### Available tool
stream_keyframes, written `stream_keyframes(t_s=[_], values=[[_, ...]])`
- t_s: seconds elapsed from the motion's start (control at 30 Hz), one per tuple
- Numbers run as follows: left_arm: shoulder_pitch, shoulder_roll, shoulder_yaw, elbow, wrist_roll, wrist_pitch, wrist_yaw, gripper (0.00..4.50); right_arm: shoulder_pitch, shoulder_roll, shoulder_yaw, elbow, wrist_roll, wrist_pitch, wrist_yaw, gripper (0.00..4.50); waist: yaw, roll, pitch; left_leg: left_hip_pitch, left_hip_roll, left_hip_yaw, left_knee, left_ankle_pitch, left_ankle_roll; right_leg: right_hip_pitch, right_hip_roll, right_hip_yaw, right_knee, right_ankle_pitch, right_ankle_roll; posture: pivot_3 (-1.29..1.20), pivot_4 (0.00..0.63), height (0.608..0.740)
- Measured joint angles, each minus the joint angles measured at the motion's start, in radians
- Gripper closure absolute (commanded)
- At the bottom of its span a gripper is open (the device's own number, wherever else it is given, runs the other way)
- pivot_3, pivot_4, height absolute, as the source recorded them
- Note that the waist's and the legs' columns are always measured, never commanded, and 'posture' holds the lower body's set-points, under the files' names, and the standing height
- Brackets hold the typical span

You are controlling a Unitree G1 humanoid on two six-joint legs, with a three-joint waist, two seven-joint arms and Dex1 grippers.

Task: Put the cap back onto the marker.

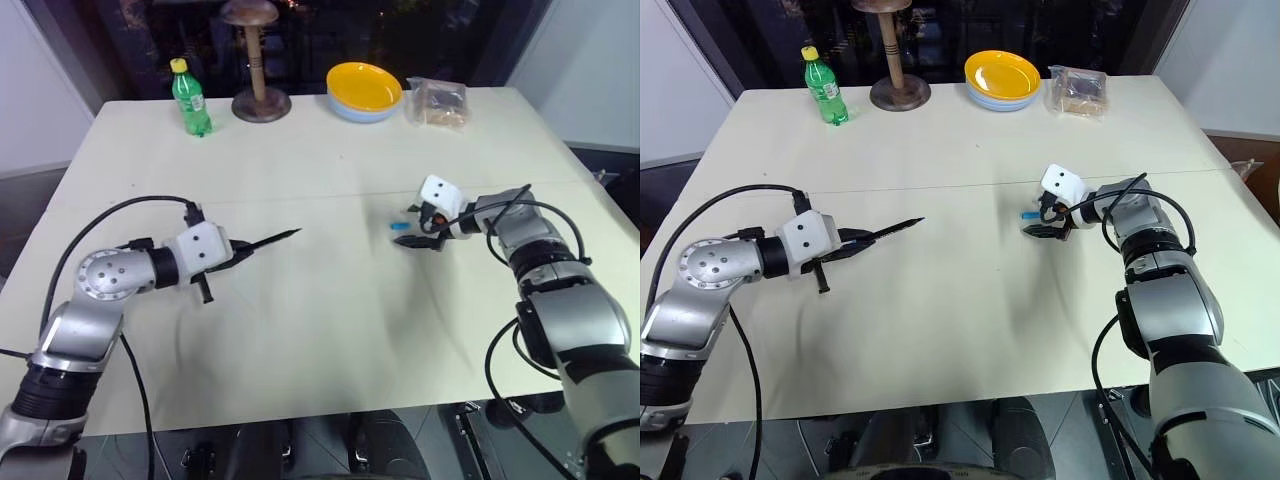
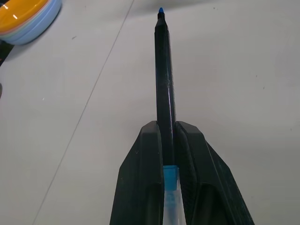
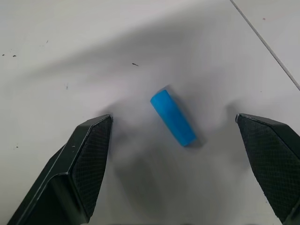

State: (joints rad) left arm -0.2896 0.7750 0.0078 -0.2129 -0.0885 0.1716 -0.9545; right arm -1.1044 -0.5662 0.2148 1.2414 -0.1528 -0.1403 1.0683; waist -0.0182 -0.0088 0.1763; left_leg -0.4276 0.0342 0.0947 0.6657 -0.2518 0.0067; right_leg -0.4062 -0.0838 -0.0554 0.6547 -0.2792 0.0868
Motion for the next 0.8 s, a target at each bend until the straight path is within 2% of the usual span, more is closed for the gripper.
stream_keyframes(t_s=[0.1, 0.2, 0.3, 0.33, 0.37, 0.67, 0.77, 0.8], values=[[0.000, 0.003, 0.000, -0.005, -0.003, 0.002, 0.002, 4.47, 0.000, 0.001, -0.005, 0.001, -0.001, 0.000, -0.002, 0.13, 0.000, 0.000, 0.000, 0.000, 0.000, 0.000, 0.000, 0.000, 0.000, 0.000, 0.000, 0.000, 0.000, 0.000, 0.000, 0.00, 0.150, 0.740], [0.000, 0.008, 0.000, -0.006, -0.004, 0.010, 0.003, 4.50, 0.000, 0.004, -0.007, 0.002, -0.003, 0.000, -0.003, 0.87, 0.000, 0.000, 0.000, 0.000, 0.000, 0.000, 0.000, 0.000, 0.000, 0.000, 0.000, 0.000, 0.000, 0.000, 0.000, 0.00, 0.150, 0.740], [0.000, 0.009, 0.000, -0.006, -0.006, 0.014, 0.003, 4.50, 0.000, 0.009, -0.007, 0.002, -0.006, 0.000, -0.006, 0.87, 0.000, 0.000, 0.000, 0.000, 0.000, 0.000, 0.000, 0.000, 0.000, 0.000, 0.000, 0.000, 0.000, 0.000, 0.000, 0.00, 0.150, 0.740], [0.000, 0.009, 0.000, -0.006, -0.007, 0.015, 0.004, 4.50, 0.000, 0.010, -0.007, 0.002, -0.007, 0.000, -0.006, 1.43, 0.000, 0.000, 0.000, 0.000, 0.000, 0.000, 0.000, 0.000, 0.000, 0.000, 0.000, 0.000, 0.000, 0.000, 0.000, 0.00, 0.150, 0.740], [0.000, 0.009, 0.000, -0.006, -0.007, 0.015, 0.005, 4.50, 0.000, 0.010, -0.007, 0.002, -0.008, 0.000, -0.007, 1.68, 0.000, 0.000, 0.000, 0.000, 0.000, 0.000, 0.000, 0.000, 0.000, 0.000, 0.000, 0.000, 0.000, 0.000, 0.000, 0.00, 0.150, 0.740], [-0.003, 0.009, 0.000, -0.005, -0.007, 0.013, 0.011, 4.50, 0.000, 0.012, -0.016, 0.002, -0.015, 0.004, -0.019, 1.68, 0.000, 0.000, 0.000, 0.000, 0.000, 0.000, 0.000, 0.000, 0.000, 0.000, 0.000, 0.000, 0.000, 0.000, 0.000, 0.00, 0.150, 0.740], [-0.019, 0.009, -0.001, -0.005, -0.007, 0.013, 0.013, 4.50, 0.000, 0.012, -0.017, 0.002, -0.018, 0.004, -0.015, 2.48, 0.001, 0.000, 0.000, 0.000, 0.000, 0.000, 0.000, 0.000, 0.000, 0.000, 0.000, 0.000, 0.000, 0.000, 0.000, 0.00, 0.150, 0.740], [-0.025, 0.009, -0.001, -0.005, -0.007, 0.013, 0.013, 4.50, 0.000, 0.012, -0.017, 0.002, -0.019, 0.004, -0.014, 2.48, 0.001, 0.000, 0.000, 0.000, 0.000, 0.000, 0.000, 0.000, 0.000, 0.000, 0.000, 0.000, 0.000, 0.000, 0.000, 0.00, 0.150, 0.740]])
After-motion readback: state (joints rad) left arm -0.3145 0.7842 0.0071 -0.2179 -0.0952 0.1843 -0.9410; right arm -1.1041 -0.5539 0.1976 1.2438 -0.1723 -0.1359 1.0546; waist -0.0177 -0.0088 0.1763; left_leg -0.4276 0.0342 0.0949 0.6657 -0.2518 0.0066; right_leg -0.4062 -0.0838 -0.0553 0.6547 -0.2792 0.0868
